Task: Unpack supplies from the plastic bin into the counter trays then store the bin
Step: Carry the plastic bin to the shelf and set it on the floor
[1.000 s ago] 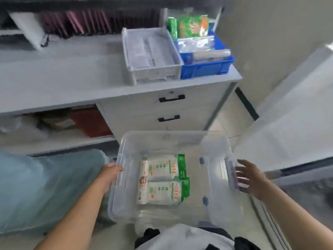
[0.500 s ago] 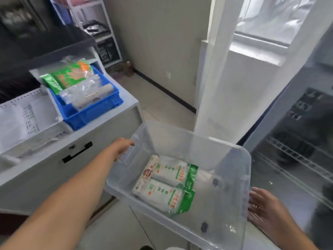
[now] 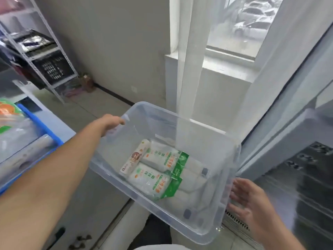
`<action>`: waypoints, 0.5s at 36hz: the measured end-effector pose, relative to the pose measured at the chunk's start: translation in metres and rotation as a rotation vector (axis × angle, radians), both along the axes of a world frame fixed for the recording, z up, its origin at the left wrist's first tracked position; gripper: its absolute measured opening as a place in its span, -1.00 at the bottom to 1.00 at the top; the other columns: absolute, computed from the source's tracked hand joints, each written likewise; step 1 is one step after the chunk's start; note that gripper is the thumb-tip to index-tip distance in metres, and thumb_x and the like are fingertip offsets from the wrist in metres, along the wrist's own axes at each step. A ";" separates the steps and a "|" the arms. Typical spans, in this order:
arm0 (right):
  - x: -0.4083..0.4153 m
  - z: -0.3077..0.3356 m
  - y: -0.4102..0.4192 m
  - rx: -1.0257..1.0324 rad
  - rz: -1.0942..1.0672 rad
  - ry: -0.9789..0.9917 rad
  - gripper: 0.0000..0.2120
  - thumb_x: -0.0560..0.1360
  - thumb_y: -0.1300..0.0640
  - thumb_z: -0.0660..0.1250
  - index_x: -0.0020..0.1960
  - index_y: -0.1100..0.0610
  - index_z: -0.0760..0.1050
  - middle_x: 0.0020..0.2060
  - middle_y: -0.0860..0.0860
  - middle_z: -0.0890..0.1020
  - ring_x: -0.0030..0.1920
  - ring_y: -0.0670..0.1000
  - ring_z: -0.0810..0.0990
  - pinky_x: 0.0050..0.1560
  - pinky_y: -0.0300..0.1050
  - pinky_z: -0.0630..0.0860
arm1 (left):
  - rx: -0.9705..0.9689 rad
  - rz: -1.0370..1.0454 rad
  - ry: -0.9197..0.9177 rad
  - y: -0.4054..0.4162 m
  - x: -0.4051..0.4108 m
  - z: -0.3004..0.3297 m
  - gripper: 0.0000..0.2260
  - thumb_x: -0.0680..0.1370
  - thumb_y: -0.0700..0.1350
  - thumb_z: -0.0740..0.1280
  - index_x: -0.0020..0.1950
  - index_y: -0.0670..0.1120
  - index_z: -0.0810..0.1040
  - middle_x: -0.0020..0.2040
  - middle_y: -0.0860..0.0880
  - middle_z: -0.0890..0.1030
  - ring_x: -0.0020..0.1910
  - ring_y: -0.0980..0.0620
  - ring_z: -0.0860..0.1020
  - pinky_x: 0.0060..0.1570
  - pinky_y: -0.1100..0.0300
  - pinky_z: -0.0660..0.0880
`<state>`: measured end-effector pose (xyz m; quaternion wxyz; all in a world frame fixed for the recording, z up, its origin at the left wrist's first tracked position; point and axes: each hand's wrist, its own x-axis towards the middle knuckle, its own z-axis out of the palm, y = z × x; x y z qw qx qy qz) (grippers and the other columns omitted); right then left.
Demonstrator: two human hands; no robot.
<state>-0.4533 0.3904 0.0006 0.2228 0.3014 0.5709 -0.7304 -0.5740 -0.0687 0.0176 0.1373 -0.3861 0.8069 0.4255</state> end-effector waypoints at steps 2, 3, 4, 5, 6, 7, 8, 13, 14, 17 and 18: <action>-0.026 0.003 -0.022 0.007 -0.019 0.000 -0.81 0.51 0.10 0.31 0.03 0.18 0.58 -0.14 0.13 0.62 -0.11 0.13 0.55 0.25 0.26 0.46 | 0.022 0.001 0.006 -0.019 -0.032 0.001 -0.53 0.44 -0.02 0.45 0.29 -0.18 0.51 0.14 -0.13 0.55 -0.05 -0.07 0.62 0.16 -0.08 0.55; -0.038 0.005 -0.033 0.008 -0.031 -0.009 -0.78 0.52 0.10 0.31 0.08 0.20 0.57 -0.09 0.16 0.61 -0.06 0.16 0.55 0.27 0.28 0.45 | 0.035 0.002 -0.001 -0.028 -0.047 0.002 -0.53 0.45 -0.02 0.44 0.31 -0.16 0.50 0.17 -0.13 0.55 0.00 -0.09 0.62 0.20 -0.10 0.52; -0.051 0.006 -0.043 0.007 -0.045 -0.021 -0.75 0.52 0.11 0.30 0.12 0.22 0.56 -0.04 0.18 0.59 -0.01 0.17 0.54 0.29 0.29 0.45 | 0.043 -0.003 -0.014 -0.038 -0.061 0.003 -0.53 0.45 -0.01 0.43 0.31 -0.13 0.50 0.20 -0.13 0.55 0.05 -0.11 0.62 0.22 -0.09 0.49; -0.062 0.008 -0.054 0.002 -0.061 -0.029 -0.74 0.52 0.11 0.30 0.13 0.22 0.56 -0.02 0.18 0.58 0.00 0.18 0.54 0.26 0.29 0.48 | 0.047 -0.011 -0.029 -0.048 -0.075 0.005 -0.55 0.46 -0.01 0.42 0.32 -0.11 0.51 0.24 -0.14 0.56 0.09 -0.13 0.61 0.23 -0.08 0.47; -0.073 0.009 -0.065 -0.007 -0.073 -0.030 -0.75 0.51 0.11 0.31 0.12 0.22 0.58 -0.03 0.18 0.59 -0.01 0.18 0.55 0.21 0.26 0.52 | 0.049 -0.017 -0.040 -0.058 -0.088 0.005 -0.56 0.47 0.00 0.42 0.32 -0.09 0.52 0.28 -0.16 0.56 0.12 -0.14 0.60 0.26 -0.10 0.43; -0.086 0.010 -0.076 -0.013 -0.075 -0.023 -0.76 0.51 0.11 0.32 0.09 0.20 0.60 -0.05 0.18 0.61 -0.03 0.18 0.58 0.13 0.21 0.57 | 0.052 -0.014 -0.047 -0.069 -0.102 0.004 -0.57 0.49 0.00 0.41 0.33 -0.08 0.51 0.31 -0.18 0.55 0.15 -0.15 0.59 0.32 -0.12 0.38; -0.098 0.011 -0.087 -0.011 -0.069 -0.012 -0.76 0.50 0.09 0.32 0.08 0.19 0.62 -0.06 0.17 0.64 -0.04 0.17 0.60 0.05 0.16 0.60 | 0.057 -0.007 -0.050 -0.081 -0.117 0.002 -0.56 0.50 -0.01 0.40 0.35 -0.09 0.50 0.33 -0.20 0.54 0.18 -0.16 0.58 0.37 -0.14 0.33; -0.159 0.015 -0.131 0.035 -0.028 -0.016 -0.82 0.49 0.03 0.32 -0.05 0.09 0.65 -0.16 0.09 0.67 -0.12 0.11 0.64 -0.16 0.00 0.61 | 0.067 0.009 -0.061 -0.125 -0.180 -0.011 -0.53 0.51 -0.02 0.41 0.38 -0.16 0.47 0.36 -0.20 0.51 0.25 -0.15 0.54 0.40 -0.13 0.30; -0.171 0.015 -0.139 0.037 -0.019 -0.018 -0.84 0.48 0.02 0.33 -0.11 0.06 0.66 -0.20 0.06 0.67 -0.16 0.08 0.63 -0.18 -0.02 0.59 | 0.076 0.019 -0.056 -0.133 -0.190 -0.014 -0.53 0.52 -0.04 0.40 0.38 -0.17 0.47 0.37 -0.20 0.50 0.26 -0.15 0.54 0.39 -0.11 0.31; -0.211 0.015 -0.159 0.050 -0.014 -0.015 -0.86 0.46 0.01 0.34 -0.19 0.01 0.64 -0.26 0.03 0.64 -0.23 0.05 0.61 -0.23 -0.06 0.55 | 0.094 0.052 -0.060 -0.158 -0.220 -0.026 -0.54 0.52 -0.06 0.40 0.37 -0.21 0.46 0.37 -0.23 0.49 0.29 -0.19 0.52 0.41 -0.13 0.36; -0.231 0.012 -0.166 0.062 -0.012 -0.017 -0.88 0.45 0.01 0.34 -0.17 0.02 0.62 -0.27 0.03 0.63 -0.24 0.05 0.59 -0.24 -0.07 0.54 | 0.099 0.058 -0.070 -0.168 -0.233 -0.030 -0.55 0.53 -0.07 0.40 0.36 -0.22 0.46 0.37 -0.23 0.48 0.28 -0.20 0.52 0.39 -0.11 0.38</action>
